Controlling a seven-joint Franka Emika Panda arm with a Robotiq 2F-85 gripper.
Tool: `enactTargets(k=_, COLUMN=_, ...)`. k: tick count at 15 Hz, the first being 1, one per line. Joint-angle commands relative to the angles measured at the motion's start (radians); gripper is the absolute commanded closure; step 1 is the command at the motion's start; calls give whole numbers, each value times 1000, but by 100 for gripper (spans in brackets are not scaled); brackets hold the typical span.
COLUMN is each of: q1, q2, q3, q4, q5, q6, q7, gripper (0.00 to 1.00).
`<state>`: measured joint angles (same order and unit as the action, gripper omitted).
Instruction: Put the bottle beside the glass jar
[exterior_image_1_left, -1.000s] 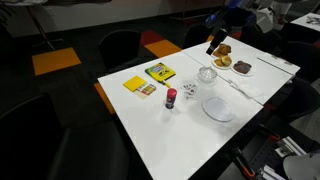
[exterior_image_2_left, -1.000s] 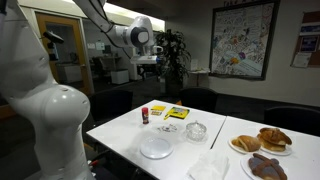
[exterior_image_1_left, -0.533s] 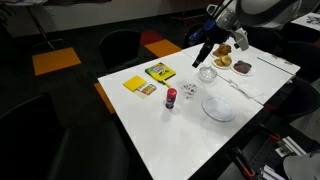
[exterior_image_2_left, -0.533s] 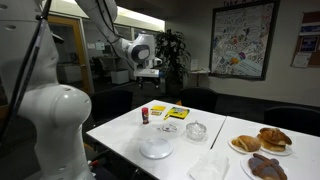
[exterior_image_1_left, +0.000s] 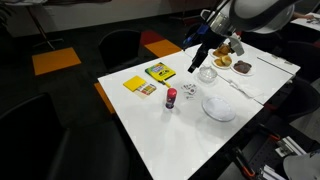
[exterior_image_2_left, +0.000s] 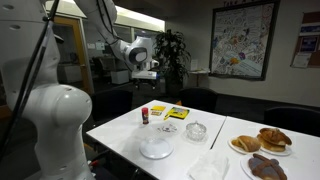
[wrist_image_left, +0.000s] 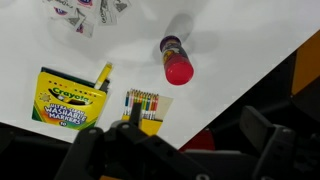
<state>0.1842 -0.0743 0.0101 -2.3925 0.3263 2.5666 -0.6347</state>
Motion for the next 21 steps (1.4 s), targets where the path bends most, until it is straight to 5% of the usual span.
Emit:
enactTargets(k=1, q1=3, q2=12, q3=34, q4=-16, q5=61, q6=38, q7=-41, gripper=0)
enactTargets(k=4, q1=14, q2=32, q3=60, q4=-21, q5=125, q6=90, q7=-60, gripper=0)
enactTargets(k=13, q1=-26, q2=203, q3=96, q4=-7, q5=61, q6=127, q7=-6, gripper=0)
enactTargets(k=21, q1=-75, q2=375, q3=126, q4=20, q5=-187, q6=331, q7=94, gripper=0)
